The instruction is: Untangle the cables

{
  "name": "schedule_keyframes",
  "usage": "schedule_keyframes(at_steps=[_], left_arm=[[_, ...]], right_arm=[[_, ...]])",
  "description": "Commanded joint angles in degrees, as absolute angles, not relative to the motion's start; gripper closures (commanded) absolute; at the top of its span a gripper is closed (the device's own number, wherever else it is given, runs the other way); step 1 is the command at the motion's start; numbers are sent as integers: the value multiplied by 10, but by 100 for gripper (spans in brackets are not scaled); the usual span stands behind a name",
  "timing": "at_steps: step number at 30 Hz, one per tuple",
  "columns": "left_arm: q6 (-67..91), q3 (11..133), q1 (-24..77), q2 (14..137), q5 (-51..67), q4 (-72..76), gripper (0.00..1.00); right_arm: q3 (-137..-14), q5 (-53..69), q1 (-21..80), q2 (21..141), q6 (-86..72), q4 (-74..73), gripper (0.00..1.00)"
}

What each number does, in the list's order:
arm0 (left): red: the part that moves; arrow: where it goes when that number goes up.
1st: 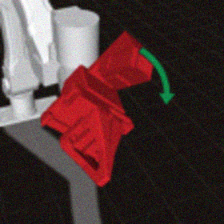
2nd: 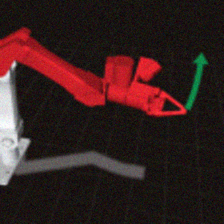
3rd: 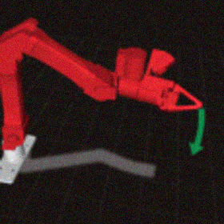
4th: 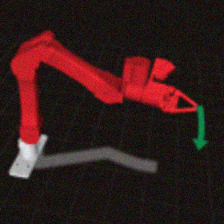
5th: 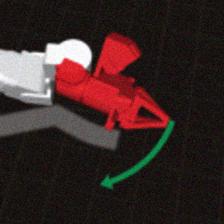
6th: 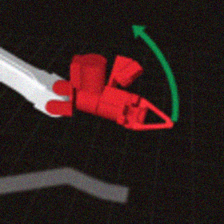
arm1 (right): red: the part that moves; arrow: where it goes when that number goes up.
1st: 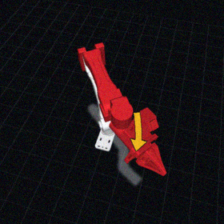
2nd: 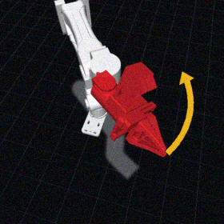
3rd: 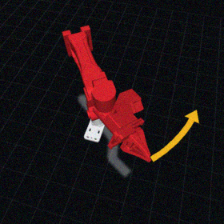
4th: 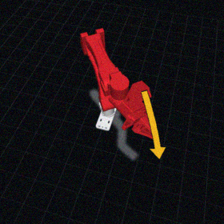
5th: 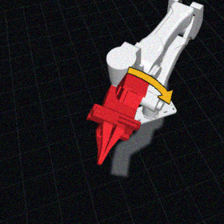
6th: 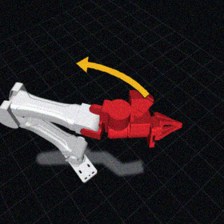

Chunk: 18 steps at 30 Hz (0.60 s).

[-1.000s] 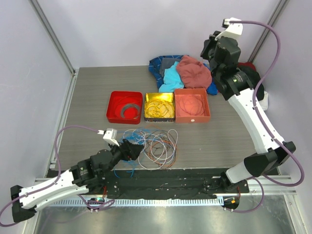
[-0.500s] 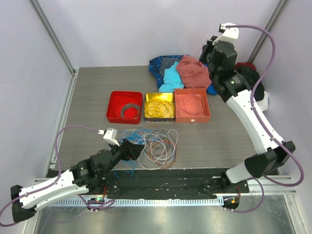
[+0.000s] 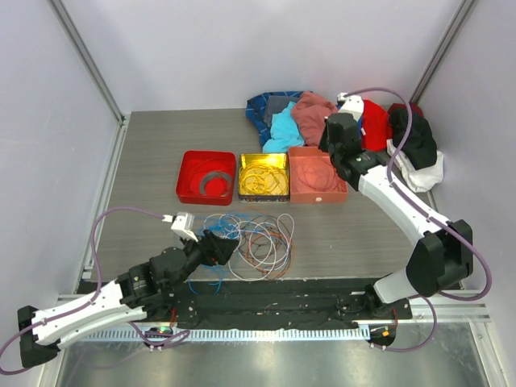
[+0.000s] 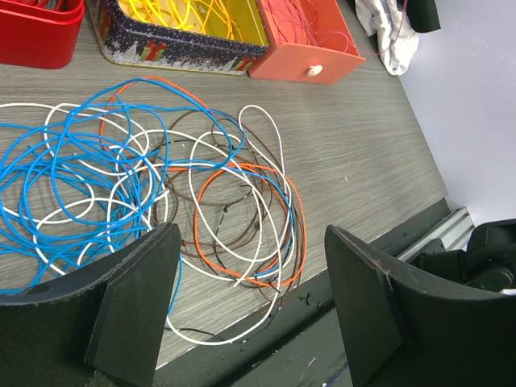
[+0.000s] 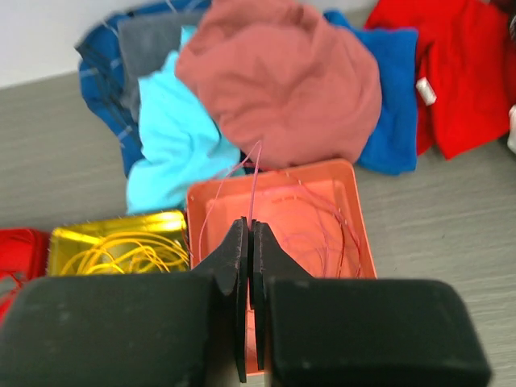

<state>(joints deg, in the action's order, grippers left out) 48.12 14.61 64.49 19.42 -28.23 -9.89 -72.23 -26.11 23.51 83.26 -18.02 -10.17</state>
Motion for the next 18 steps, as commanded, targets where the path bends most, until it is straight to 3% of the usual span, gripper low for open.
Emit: schedule_keyframes(at_steps=[1, 9, 18], left_arm=[[490, 143, 646, 198, -283, -70, 23], [492, 142, 646, 190, -284, -80, 23], [495, 141, 647, 180, -283, -92, 23]], right_arm=[[-673, -258, 235, 822, -212, -41, 99], [-658, -254, 227, 862, -208, -3, 99], [-592, -250, 226, 828, -171, 244, 99]])
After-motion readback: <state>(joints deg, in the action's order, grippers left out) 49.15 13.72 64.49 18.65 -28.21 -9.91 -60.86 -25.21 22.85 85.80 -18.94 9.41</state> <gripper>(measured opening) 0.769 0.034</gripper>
